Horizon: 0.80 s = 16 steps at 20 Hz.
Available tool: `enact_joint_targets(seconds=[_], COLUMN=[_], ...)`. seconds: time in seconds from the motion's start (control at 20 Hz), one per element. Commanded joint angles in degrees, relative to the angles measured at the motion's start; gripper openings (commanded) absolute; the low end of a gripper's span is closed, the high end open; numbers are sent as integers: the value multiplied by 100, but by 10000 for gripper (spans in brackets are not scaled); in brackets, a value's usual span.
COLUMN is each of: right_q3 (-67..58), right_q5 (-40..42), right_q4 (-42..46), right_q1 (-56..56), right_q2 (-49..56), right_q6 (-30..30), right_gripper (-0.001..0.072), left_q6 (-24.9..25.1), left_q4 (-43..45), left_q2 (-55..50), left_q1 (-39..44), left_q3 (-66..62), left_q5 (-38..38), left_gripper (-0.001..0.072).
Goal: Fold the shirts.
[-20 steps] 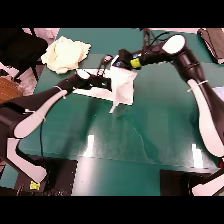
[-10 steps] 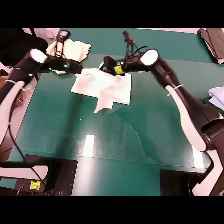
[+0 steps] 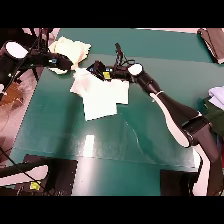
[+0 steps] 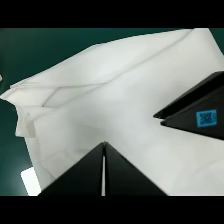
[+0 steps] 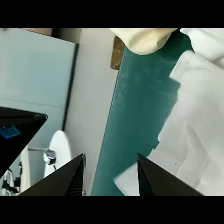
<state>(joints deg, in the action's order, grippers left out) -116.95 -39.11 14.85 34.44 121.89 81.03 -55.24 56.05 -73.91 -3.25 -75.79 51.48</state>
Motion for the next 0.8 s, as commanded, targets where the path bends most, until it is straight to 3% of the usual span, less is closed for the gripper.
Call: enact_joint_targets(seconds=[0.0, 0.1, 0.25, 0.35, 0.4, 0.5, 0.75], right_q3=[278, 710, 1471, 2009, 2291, 2774, 3034], right_q5=[-328, -621, -997, -1499, -1552, -1412, -1257], right_q4=[-863, -765, 57, 911, 1207, 1274, 1687], right_q1=[-306, -726, -1357, -1703, -1818, -1939, -1945], right_q2=[26, -258, -820, -1141, -1283, -1438, -1425], right_q6=[-581, -619, -420, -50, 66, 70, 33], right_gripper=[387, 387, 389, 509, 532, 623, 669], left_q6=[-28, -24, -26, -28, -26, -26, -26], left_q4=[20, 22, 76, 74, 57, 52, 83], left_q2=[63, 63, 46, 46, 48, 48, 52], left_q1=[-20, -20, -20, -20, -20, -20, -20], left_q3=[-2, 55, 319, 476, 540, 549, 549], left_q5=[275, 304, 166, 184, 173, 162, 238], left_gripper=[24, 24, 24, 24, 24, 24, 24])
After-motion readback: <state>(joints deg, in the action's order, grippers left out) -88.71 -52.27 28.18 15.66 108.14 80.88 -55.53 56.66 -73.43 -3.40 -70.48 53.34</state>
